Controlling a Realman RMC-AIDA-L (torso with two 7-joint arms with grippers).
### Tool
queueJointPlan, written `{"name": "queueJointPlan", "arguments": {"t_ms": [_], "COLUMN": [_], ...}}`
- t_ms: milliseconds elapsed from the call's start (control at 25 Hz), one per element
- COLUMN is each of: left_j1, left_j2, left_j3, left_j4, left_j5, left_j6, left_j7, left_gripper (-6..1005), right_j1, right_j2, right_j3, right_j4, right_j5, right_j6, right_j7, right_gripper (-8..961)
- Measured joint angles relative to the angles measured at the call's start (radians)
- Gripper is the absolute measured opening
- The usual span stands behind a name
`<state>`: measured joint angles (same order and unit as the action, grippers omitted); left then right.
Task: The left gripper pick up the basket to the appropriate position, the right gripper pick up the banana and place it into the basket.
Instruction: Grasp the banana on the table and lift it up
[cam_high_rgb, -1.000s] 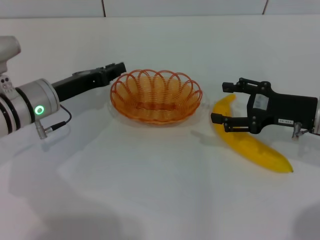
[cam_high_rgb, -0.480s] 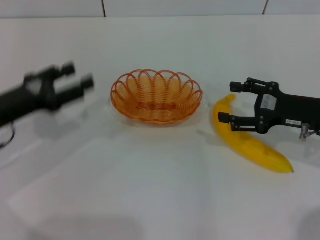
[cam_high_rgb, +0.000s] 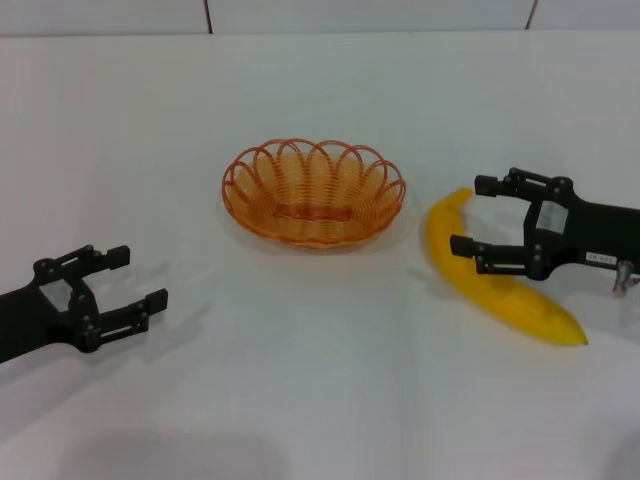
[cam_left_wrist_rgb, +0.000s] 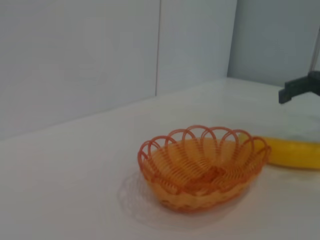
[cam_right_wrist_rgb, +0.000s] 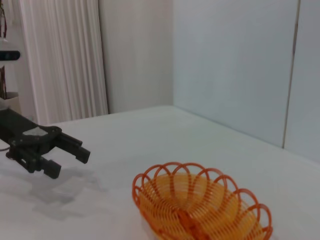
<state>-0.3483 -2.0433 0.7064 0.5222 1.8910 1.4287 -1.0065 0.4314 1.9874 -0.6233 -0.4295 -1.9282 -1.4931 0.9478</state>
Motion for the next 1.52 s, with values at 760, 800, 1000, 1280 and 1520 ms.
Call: {"name": "queueJointPlan", "arguments": {"t_ms": [760,800,1000,1280,1520], "left_j1": [-0.004,-0.003,-0.003,-0.004,-0.005], "left_j2": [-0.003,-0.003,-0.003,-0.003,-0.003], "left_j3": [0.000,0.000,0.000,-0.001,-0.001], "left_j4": [-0.034,-0.034,-0.034,-0.037,-0.043], "left_j5": [-0.055,-0.057,-0.058,-0.058,-0.061], "left_j6": [0.000,0.000,0.001,0.006,0.006], "left_j7": [0.063,0.063,0.064,0.064,0.065], "left_gripper": [802,802,802,802,802], "right_j1": [0.031,0.032,0.032,0.024,0.025], "right_j2": [0.009,0.008,0.004,0.004,0.004], "right_j3": [-0.073,-0.074,-0.074,-0.081,-0.127], "right_j4": [-0.044,-0.044,-0.051,-0.087,-0.092], "right_j5": [-0.193,-0.194,-0.193,-0.199,-0.200], "right_j6": [0.143,0.143,0.126,0.120,0.119], "right_j7": [0.304,0.312,0.344,0.391,0.401], "right_gripper": [888,889,868,820,630]}}
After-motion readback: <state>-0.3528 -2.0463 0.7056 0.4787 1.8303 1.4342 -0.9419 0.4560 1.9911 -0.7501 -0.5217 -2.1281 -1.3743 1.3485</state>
